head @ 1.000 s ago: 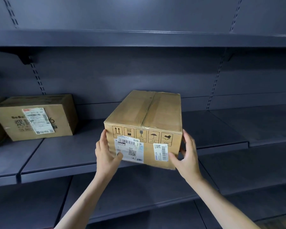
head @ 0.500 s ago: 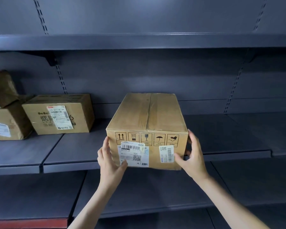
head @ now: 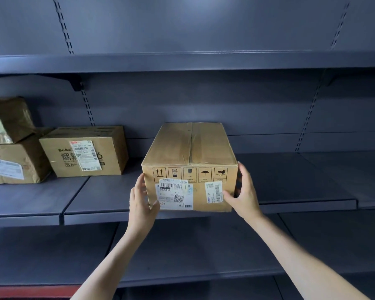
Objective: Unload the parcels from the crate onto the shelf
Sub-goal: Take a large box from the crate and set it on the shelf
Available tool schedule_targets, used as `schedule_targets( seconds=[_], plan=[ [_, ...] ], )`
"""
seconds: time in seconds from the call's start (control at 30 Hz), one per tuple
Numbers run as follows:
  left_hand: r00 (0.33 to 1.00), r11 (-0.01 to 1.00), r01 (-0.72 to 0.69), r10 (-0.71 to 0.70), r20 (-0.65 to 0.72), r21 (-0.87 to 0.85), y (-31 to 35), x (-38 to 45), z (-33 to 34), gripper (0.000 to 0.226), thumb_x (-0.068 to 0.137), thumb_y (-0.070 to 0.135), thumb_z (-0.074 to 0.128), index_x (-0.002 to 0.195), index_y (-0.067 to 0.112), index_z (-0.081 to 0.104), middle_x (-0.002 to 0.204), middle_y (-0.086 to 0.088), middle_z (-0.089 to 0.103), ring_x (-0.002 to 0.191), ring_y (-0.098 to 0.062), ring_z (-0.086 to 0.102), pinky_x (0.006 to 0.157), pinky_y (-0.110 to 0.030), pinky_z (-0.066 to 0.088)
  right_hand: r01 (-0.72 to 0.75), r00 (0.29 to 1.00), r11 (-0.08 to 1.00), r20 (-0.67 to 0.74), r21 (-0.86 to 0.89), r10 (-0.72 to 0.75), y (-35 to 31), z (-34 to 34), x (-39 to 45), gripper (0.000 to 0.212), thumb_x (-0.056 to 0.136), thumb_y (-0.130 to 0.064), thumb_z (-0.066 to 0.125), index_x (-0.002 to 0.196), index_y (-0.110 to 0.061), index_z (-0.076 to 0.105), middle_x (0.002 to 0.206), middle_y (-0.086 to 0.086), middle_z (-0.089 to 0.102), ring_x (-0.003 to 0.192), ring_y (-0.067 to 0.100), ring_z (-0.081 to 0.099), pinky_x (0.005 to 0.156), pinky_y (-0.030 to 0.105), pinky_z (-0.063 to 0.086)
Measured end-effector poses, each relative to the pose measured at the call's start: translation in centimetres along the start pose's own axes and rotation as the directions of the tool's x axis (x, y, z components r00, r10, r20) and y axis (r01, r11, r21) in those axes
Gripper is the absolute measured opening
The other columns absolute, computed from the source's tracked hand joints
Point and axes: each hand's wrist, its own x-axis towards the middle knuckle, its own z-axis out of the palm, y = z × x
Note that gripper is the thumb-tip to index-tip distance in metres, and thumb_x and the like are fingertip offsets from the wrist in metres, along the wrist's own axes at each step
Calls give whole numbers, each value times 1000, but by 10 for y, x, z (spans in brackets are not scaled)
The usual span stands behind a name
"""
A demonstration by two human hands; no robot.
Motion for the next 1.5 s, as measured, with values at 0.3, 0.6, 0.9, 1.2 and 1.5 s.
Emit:
schedule_targets(
  seconds=[0.3,0.6,0.9,1.2,1.5],
  plan=[
    [999,999,38,-38,-18,29,12,11,3,79,84,3,63,146,30,22,124,-4,46,106,-13,49,88,-40,49,-31,998,999,47,-13,32,5,-2,14,89,74,1,70,144,-18,19,140,6,41,128,15,38,105,34,36],
    [998,999,4,0,-63,54,7,15,9,78,84,0,62,146,26,23,127,-9,47,109,-20,51,87,-36,44,-19,998,999,57,-31,20,10,-3,17,90,73,1,71,145,-16,18,140,6,41,125,10,37,101,27,33],
    [999,998,11,-8,-53,59,3,15,-6,78,84,-1,62,146,23,22,130,-10,46,113,-23,51,91,-46,47,9,999,1000,48,-19,-8,7,9,13,88,74,0,70,144,-18,21,138,6,42,124,13,41,98,26,36],
    [996,996,34,-26,-87,87,-11,20,-43,77,83,-4,62,145,18,22,127,-15,49,114,-27,52,87,-45,48,66,992,998,107,-2,-65,-10,43,15,87,73,0,72,144,-14,22,140,8,41,120,5,38,99,21,33],
    [995,995,34,-25,-94,94,-18,24,-45,76,84,-6,58,145,19,22,126,-15,49,113,-27,51,88,-43,46,86,992,996,89,-10,-85,-10,49,16,87,73,0,72,144,-13,23,141,7,40,125,6,36,103,15,29]
  ],
)
